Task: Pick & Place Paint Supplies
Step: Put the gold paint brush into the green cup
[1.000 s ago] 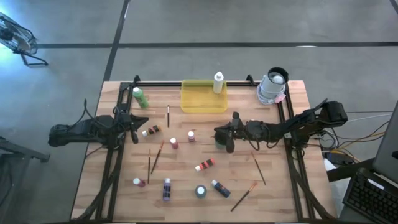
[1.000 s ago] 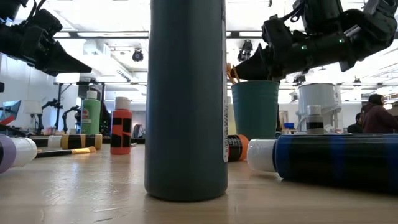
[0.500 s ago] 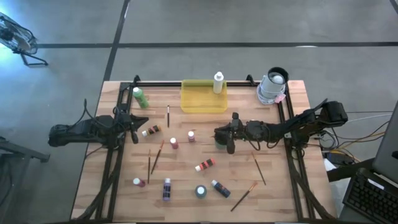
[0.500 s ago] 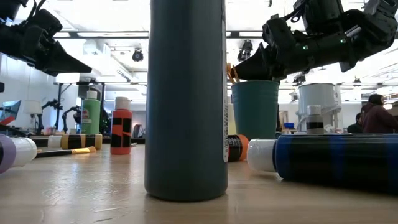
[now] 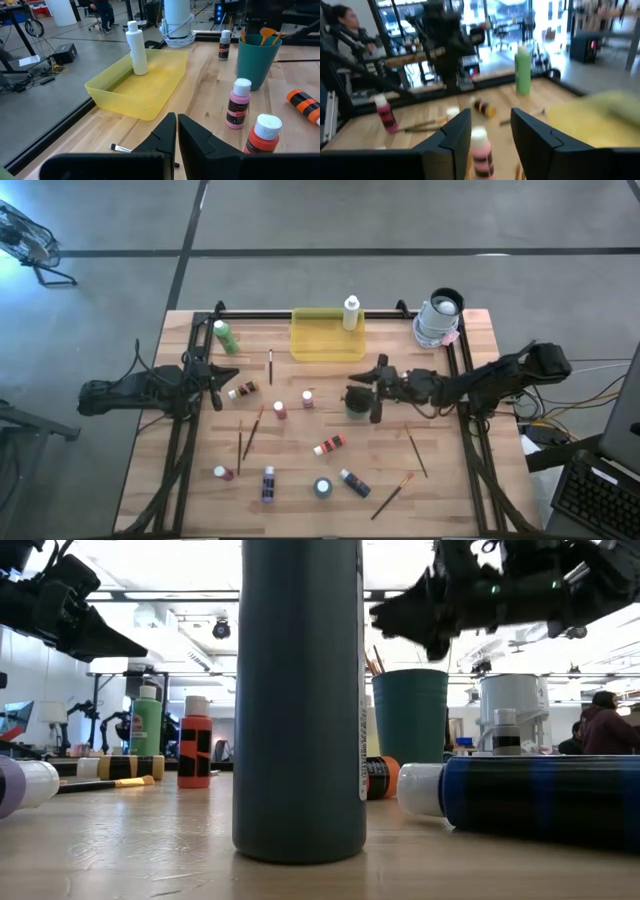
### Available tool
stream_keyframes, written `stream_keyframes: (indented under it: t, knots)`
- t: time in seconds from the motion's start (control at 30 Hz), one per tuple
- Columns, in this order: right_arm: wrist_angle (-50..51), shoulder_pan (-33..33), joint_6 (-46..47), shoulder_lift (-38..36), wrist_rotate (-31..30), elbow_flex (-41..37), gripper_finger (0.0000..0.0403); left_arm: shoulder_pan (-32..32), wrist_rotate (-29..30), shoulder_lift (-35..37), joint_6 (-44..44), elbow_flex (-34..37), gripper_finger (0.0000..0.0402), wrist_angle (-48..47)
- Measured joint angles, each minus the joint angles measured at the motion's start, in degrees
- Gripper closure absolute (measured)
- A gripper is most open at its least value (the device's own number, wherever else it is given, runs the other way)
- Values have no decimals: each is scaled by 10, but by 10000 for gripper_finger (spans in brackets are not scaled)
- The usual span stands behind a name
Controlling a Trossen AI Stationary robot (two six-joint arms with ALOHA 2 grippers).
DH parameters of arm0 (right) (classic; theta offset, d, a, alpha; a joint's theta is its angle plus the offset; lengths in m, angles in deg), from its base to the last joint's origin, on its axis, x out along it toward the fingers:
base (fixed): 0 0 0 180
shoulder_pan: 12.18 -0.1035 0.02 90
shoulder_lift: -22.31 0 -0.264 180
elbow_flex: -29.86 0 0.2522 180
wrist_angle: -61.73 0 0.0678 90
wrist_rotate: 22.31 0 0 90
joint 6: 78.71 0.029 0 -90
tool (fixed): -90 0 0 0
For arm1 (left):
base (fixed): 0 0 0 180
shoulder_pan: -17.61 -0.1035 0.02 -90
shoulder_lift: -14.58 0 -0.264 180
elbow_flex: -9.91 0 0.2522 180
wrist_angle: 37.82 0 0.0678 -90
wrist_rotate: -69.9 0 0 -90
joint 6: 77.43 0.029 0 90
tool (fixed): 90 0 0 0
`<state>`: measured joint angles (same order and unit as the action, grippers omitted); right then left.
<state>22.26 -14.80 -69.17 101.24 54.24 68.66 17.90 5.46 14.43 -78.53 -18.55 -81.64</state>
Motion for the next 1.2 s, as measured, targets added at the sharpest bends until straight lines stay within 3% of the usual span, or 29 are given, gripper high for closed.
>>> stream_keyframes:
  t: [0.23,0.43,0.57,0.67,0.8,1.0,1.2]
  knots:
    - [1,0,-40,-104,-2,0,256,0,0,0,0,0,378,0]
    - [2,0,-73,-204,-2,2,280,0,0,0,0,0,378,0]
    - [77,-17,-94,-264,-2,35,299,0,0,0,0,0,378,0]
    - [199,-34,-98,-300,-4,85,310,0,0,0,0,0,378,0]
    - [413,-62,-86,-311,-50,189,322,0,0,0,0,0,378,0]
    - [714,-80,6,-268,-118,358,332,0,0,0,0,0,378,0]
    - [983,-79,134,-212,-138,488,330,0,0,0,0,0,378,0]
